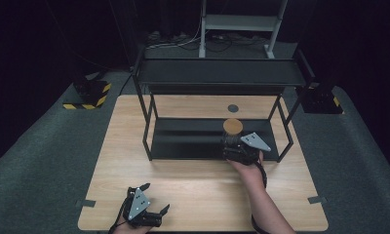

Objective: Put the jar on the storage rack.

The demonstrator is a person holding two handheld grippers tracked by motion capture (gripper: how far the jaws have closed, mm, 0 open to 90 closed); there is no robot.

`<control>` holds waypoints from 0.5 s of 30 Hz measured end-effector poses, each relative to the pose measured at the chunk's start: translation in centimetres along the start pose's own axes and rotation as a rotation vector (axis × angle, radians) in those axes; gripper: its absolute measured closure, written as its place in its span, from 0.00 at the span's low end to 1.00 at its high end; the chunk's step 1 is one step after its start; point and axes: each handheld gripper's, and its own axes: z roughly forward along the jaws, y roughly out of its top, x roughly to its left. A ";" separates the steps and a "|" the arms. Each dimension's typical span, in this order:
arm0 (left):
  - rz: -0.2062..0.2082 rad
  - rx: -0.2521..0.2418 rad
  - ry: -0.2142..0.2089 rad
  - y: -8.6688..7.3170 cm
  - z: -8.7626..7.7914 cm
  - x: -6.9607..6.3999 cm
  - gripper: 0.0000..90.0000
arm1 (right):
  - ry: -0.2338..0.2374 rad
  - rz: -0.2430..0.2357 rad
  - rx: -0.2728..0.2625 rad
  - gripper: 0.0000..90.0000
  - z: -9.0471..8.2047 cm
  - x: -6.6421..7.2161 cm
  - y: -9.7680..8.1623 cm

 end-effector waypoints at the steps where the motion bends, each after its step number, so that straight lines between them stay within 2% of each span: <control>1: 0.000 0.000 0.000 0.0 0.0 0.0 0.01 | 0.000 0.000 0.000 0.00 0.0 0.0 0.0; 15: 0.004 0.004 0.003 0.0 0.0 0.0 0.01 | 0.005 -0.013 -0.004 0.00 -0.8 0.4 0.0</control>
